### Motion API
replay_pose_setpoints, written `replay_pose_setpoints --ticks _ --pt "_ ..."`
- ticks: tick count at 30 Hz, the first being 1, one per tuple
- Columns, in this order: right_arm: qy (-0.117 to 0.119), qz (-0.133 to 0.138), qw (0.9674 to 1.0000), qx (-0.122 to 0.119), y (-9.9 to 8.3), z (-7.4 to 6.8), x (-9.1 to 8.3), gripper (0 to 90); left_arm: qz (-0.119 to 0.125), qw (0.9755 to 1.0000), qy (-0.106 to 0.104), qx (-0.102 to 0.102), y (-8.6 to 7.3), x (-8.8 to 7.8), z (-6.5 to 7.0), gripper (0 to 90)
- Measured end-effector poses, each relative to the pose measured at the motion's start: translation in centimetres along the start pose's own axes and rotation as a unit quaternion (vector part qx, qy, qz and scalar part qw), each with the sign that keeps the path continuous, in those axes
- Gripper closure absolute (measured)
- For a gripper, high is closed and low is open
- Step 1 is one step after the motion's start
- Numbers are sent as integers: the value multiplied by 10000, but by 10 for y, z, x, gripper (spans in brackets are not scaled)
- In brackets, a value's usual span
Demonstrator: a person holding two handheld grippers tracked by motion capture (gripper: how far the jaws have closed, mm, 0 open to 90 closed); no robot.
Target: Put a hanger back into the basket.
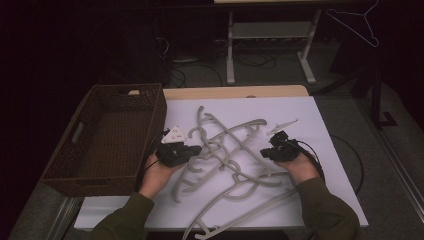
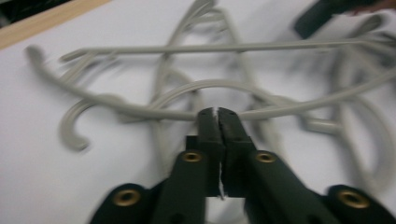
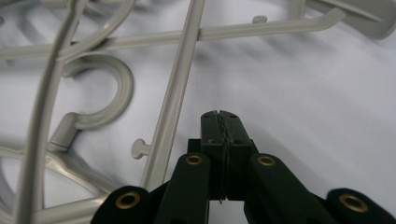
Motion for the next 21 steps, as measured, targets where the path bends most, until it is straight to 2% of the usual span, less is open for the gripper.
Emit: replay_pose_setpoints --ticks 3,4,5,6,8,10,13,16,19,21 --pt "40 -70 9999 -75 -1 -3 5 889 -125 9998 116 -84 0 8 -8 899" --pt "44 -99 9999 -95 -1 -4 6 888 -270 9993 213 -145 0 16 -15 899" --pt "52 -106 9999 -88 -1 -5 6 889 -270 9993 213 -145 0 16 -15 899" --pt "58 -120 9998 -165 -2 -4 7 889 -445 9984 294 -168 -2 24 -22 899" --pt "94 -156 9997 -176 -4 -6 7 889 -567 9978 335 -118 -3 32 -26 899" --pt "150 -160 9996 -185 -5 -8 7 893 -720 9966 336 -215 -6 41 -27 899" --pt "226 -171 9993 -237 -8 -11 6 893 -867 9955 345 -182 -6 52 -29 899" --pt "301 -208 9989 -292 -11 -15 5 896 -908 9949 334 -272 -4 59 -26 899" --pt "369 -238 9984 -352 -12 -17 4 896 -927 9948 342 -257 -2 63 -25 899" --pt "498 -247 9976 -411 -14 -22 3 896 -976 9942 377 -254 -1 66 -25 899"
Point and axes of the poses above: each handheld gripper's, and its own axes: x roughly forward along the jaws, y roughly out of its top, z roughly to its right, the point moved 8 cm from there along x, roughly forward along the jaws, and after that the axes turned 9 degrees about -x, right-handed, at the moved point
